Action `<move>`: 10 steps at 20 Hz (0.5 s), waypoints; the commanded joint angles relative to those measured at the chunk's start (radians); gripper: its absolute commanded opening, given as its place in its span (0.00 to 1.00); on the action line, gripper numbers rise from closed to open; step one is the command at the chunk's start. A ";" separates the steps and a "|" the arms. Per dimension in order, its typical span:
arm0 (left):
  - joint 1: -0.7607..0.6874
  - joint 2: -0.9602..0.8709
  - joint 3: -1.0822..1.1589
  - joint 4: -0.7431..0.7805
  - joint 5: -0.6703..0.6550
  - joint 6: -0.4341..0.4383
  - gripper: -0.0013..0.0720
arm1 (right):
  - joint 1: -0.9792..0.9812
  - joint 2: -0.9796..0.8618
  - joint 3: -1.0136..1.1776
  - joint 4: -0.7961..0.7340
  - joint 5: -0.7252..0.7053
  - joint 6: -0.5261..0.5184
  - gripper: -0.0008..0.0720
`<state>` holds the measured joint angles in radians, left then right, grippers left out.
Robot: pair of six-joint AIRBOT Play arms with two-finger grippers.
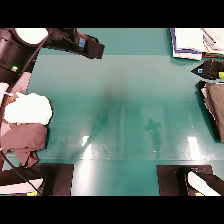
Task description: Fold the shirts.
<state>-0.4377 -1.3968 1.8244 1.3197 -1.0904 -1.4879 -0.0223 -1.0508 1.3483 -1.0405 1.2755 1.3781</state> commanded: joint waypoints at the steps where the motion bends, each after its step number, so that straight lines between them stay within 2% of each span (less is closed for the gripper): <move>1: 0.085 0.063 0.011 0.154 -0.162 -0.024 0.05 | 0.000 0.000 0.000 0.000 0.003 0.000 0.03; 4: 0.243 0.164 -0.023 0.333 -0.311 -0.051 0.05 | 0.000 0.000 0.000 0.000 0.008 0.000 0.03; 8: 0.460 0.209 -0.193 0.355 -0.410 -0.046 0.06 | 0.000 0.000 0.000 0.000 0.006 0.000 0.03; 9: 0.500 0.209 -0.258 0.355 -0.401 -0.047 0.39 | 0.000 0.000 0.000 0.000 0.007 0.000 0.03; 10: 0.536 0.209 -0.339 0.354 -0.373 -0.051 0.90 | 0.000 0.000 0.000 0.000 0.007 0.000 0.03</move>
<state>-0.0196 -1.2060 1.6272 1.6363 -1.4322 -1.5330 -0.0223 -1.0508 1.3483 -1.0401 1.2812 1.3781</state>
